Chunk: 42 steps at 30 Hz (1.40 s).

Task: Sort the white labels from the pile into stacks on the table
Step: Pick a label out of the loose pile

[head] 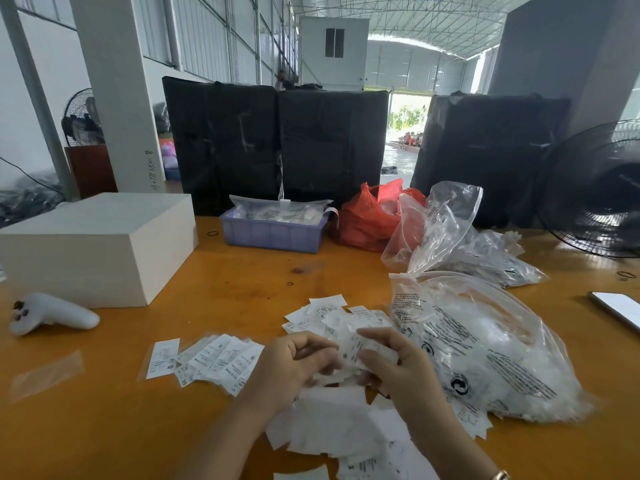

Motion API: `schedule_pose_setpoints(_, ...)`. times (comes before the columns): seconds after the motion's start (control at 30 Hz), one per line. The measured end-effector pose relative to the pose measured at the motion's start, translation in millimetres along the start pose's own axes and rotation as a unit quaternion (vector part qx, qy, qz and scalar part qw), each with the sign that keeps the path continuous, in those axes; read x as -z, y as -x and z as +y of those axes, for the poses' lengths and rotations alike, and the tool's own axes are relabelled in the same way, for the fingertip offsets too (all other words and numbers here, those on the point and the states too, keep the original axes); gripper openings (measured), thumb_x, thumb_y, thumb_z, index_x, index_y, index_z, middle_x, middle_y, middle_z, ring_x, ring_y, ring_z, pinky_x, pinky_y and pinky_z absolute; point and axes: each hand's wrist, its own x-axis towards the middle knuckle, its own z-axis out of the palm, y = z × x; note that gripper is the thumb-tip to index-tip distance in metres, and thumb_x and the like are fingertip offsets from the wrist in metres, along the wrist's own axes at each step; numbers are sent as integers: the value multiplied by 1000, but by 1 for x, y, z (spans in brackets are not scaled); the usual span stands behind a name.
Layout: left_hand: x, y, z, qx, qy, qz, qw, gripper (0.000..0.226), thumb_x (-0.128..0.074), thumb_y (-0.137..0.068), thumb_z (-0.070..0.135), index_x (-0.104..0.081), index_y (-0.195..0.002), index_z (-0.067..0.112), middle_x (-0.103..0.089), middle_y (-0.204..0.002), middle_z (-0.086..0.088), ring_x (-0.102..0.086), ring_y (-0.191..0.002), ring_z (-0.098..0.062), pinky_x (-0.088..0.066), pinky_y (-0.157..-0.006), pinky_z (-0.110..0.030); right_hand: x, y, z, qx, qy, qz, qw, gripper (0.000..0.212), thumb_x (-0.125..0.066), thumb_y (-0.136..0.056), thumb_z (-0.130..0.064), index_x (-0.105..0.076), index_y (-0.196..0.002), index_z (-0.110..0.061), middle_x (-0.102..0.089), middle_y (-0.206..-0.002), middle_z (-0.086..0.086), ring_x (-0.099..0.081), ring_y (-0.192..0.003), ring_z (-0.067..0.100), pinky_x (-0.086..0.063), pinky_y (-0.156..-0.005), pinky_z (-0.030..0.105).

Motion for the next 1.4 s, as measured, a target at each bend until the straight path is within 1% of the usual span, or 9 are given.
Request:
schedule_pose_setpoints(0.2,0,1,1,-4,25,-4,1000,28,-74,-62,37,-70,-81,17,-76,-78,-3,-72,-73,-16,-55,-61,-22,4,-1,-1,-6,-80,21,997,25,-64,-86,1,-72,-91,-22,-67,-62,6,-61,-52,16,-49,-46,23)
schedule_pose_setpoints(0.37,0,0,1,-13,30,11,999,30,-75,-61,38,-70,-82,17,-76,-78,-2,-71,-71,-13,-53,-58,-19,-3,2,0,-2,-65,-6,998,23,-66,-86,-3,-71,-95,-23,-68,-64,5,-62,-55,16,-49,-57,36)
schedule_pose_setpoints(0.53,-2,1,3,-30,15,22,999,32,-75,-60,39,-69,-83,19,-75,-81,5,-70,-76,-6,-50,-63,-12,-3,2,0,-13,-84,-17,996,22,-66,-85,-3,-71,-94,-23,-68,-65,8,-62,-57,20,-47,-59,37)
schedule_pose_setpoints(0.67,-1,1,2,-33,15,28,999,24,-77,-67,30,-69,-86,18,-74,-84,12,-68,-81,0,-49,-65,-8,-3,3,1,-22,-49,-49,997,22,-65,-86,-2,-68,-100,-19,-68,-64,5,-61,-57,18,-44,-53,29)
schedule_pose_setpoints(0.83,-3,2,1,-37,15,14,999,30,-74,-62,39,-69,-86,22,-73,-86,15,-68,-85,2,-50,-67,-10,-2,0,2,-9,19,-67,998,19,-62,-86,3,-67,-94,-14,-65,-58,3,-61,-54,16,-45,-50,25)
schedule_pose_setpoints(1.03,-4,1,1,-43,1,19,999,27,-69,-71,41,-68,-83,18,-73,-75,7,-69,-68,-7,-51,-60,-13,3,0,1,11,80,-65,995,23,-61,-87,2,-69,-90,-19,-65,-56,1,-60,-52,12,-49,-53,25)
schedule_pose_setpoints(1.13,-5,1,-1,-39,-22,22,999,14,-69,-81,32,-68,-83,18,-73,-74,6,-69,-66,-7,-50,-58,-13,3,0,1,15,105,-72,992,24,-60,-87,2,-69,-90,-21,-65,-55,-1,-60,-51,10,-49,-54,23)
schedule_pose_setpoints(1.27,-6,0,-1,-29,-40,8,999,17,-69,-79,34,-67,-86,19,-73,-74,9,-67,-64,-3,-50,-58,-12,0,2,0,18,115,-65,991,26,-62,-88,-2,-65,-99,-25,-66,-76,-10,-61,-52,11,-48,-55,25)
schedule_pose_setpoints(1.4,-7,1,1,-18,-47,1,999,23,-68,-75,42,-67,-88,23,-72,-70,14,-67,-64,0,-47,-57,-9,-1,0,-1,29,111,-44,992,26,-64,-87,-4,-61,-104,-24,-62,-94,1,-63,-55,16,-50,-57,33)
